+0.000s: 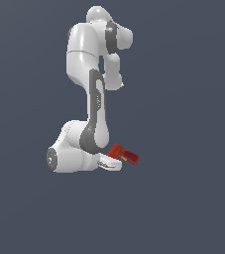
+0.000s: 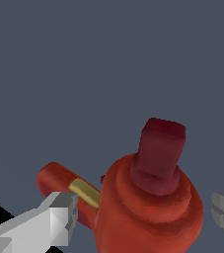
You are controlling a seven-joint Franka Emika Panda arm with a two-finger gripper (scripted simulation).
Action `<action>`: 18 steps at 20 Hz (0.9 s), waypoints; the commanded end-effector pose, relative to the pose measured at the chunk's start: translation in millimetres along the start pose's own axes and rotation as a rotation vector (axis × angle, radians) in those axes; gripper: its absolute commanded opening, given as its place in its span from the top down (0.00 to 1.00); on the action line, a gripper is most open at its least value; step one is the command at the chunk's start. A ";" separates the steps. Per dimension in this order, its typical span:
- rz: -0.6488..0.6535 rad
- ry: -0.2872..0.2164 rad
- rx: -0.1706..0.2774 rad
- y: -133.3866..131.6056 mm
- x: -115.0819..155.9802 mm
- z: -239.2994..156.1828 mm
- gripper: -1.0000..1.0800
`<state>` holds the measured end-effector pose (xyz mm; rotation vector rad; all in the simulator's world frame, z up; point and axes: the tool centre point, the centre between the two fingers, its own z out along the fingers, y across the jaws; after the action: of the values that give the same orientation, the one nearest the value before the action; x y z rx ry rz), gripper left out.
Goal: Pick up the object and move it to a goal position.
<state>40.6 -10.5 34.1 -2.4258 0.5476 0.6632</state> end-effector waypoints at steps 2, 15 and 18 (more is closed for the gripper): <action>0.000 0.000 0.000 0.2 0.0 1.7 1.00; -0.001 0.002 0.001 0.6 -1.3 0.1 1.00; -0.001 0.002 0.001 2.8 -3.9 0.0 1.00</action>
<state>37.6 -10.9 34.4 -2.4263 0.5479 0.6602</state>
